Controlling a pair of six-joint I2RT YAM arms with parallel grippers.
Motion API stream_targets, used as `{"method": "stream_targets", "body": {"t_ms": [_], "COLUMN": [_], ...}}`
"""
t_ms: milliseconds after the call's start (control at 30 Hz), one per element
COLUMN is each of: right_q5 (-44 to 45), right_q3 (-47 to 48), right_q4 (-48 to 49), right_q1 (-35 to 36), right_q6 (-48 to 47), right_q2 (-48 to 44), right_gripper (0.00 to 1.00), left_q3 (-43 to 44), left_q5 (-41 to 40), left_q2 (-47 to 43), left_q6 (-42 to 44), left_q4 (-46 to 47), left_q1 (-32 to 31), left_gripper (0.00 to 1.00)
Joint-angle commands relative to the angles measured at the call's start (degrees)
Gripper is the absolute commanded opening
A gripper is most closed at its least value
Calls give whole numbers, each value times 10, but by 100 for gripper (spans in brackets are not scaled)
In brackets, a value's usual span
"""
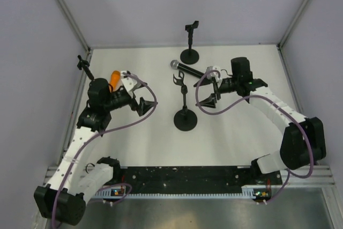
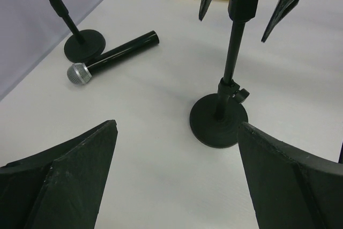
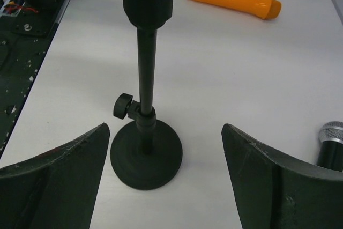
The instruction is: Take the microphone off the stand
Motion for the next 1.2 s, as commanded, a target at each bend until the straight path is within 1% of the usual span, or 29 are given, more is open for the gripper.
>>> {"method": "stream_targets", "body": {"t_ms": [0,100,200,300,400,633,933,1067,1167], "right_q5": [-38,-35,-41,-34,-31,-31,-38,-38,-36], "right_q3": [21,23,20,8,5,-2,2,5,9], "right_q4": [-50,-56,-56,-58,-74,-78,-84,-83,-80], "right_q1": [26,47,66,81,90,91,92,92,92], "right_q6": [-103,-136,-144,-162,-189,-202,-198,-190,-184], "right_q2": [42,73,103,125,139,155,172,174,178], "right_gripper": [84,83,82,81,81,80,72,67,61], "left_q3": [82,63,15,-6,-15,-27,-36,-40,-41], "left_q5": [3,25,84,88,95,113,121,123,126], "left_q2": [-12,-24,-30,-28,-30,-31,-31,-31,-33], "left_q6": [90,72,55,63,53,41,38,34,27], "left_q4": [-116,-89,-41,-36,-23,-5,5,9,14], "left_q1": [3,3,18,22,31,45,48,50,53], "left_gripper": [99,99,99,99,99,99,99,99,99]}}
